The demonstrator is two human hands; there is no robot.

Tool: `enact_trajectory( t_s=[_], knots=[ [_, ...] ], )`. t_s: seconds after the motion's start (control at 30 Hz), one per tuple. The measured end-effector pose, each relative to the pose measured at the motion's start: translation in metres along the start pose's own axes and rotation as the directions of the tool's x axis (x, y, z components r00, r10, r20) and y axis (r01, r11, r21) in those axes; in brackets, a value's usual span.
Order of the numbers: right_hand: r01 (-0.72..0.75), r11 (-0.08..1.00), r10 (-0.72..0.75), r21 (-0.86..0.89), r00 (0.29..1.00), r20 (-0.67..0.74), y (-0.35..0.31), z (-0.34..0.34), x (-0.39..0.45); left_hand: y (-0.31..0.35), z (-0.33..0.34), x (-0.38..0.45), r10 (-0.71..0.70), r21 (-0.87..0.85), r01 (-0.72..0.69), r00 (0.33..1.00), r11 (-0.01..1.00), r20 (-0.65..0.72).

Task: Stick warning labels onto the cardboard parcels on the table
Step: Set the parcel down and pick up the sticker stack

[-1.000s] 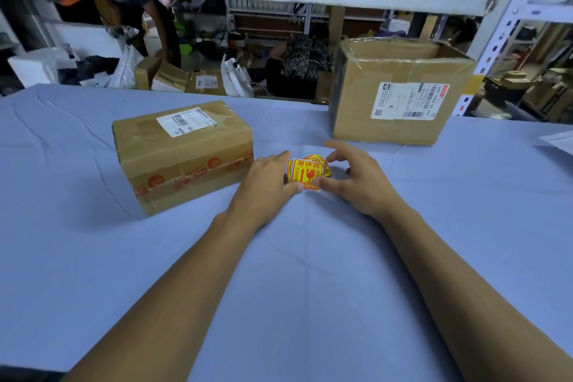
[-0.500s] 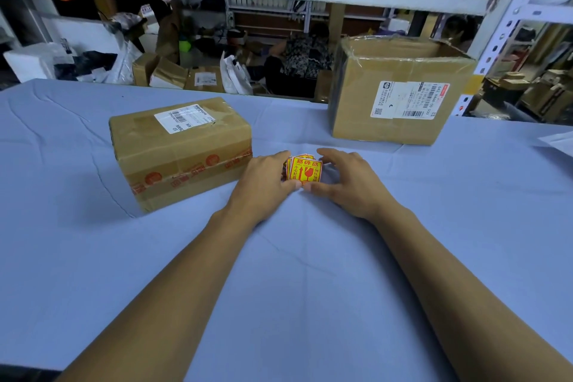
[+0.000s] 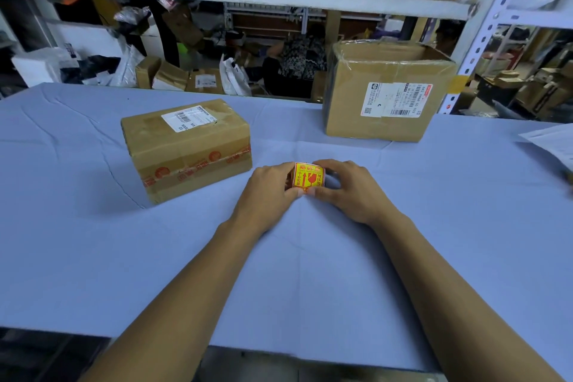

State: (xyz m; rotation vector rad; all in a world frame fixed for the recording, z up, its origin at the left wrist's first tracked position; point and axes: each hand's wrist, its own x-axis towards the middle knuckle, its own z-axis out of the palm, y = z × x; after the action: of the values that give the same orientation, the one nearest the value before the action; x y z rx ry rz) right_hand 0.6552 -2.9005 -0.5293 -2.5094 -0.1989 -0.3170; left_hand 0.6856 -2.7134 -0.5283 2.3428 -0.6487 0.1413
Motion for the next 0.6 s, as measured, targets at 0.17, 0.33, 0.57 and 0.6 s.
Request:
enact_trajectory(
  t_s=[0.17,0.33,0.57,0.6],
  knots=[
    [-0.061,0.998,0.063,0.031,0.997,-0.046,-0.005,0.002,-0.008,0.003,-0.001,-0.003,0.02,-0.056,-0.022,1.0,0.998,-0.023],
    [-0.054,0.994,0.064,0.09,0.992,-0.11,-0.003,0.002,-0.008,0.001,-0.002,-0.004,0.032,-0.102,-0.038,0.998,0.994,-0.056],
    [-0.048,0.999,0.05,0.023,0.995,-0.09,0.002,0.006,0.001,-0.002,0.002,0.003,0.049,-0.024,-0.049,0.999,0.999,-0.005],
    [-0.05,0.999,0.051,0.01,0.995,-0.083,0.003,0.007,0.002,-0.002,0.003,0.004,0.047,-0.009,-0.047,0.999,0.999,0.004]
  ],
)
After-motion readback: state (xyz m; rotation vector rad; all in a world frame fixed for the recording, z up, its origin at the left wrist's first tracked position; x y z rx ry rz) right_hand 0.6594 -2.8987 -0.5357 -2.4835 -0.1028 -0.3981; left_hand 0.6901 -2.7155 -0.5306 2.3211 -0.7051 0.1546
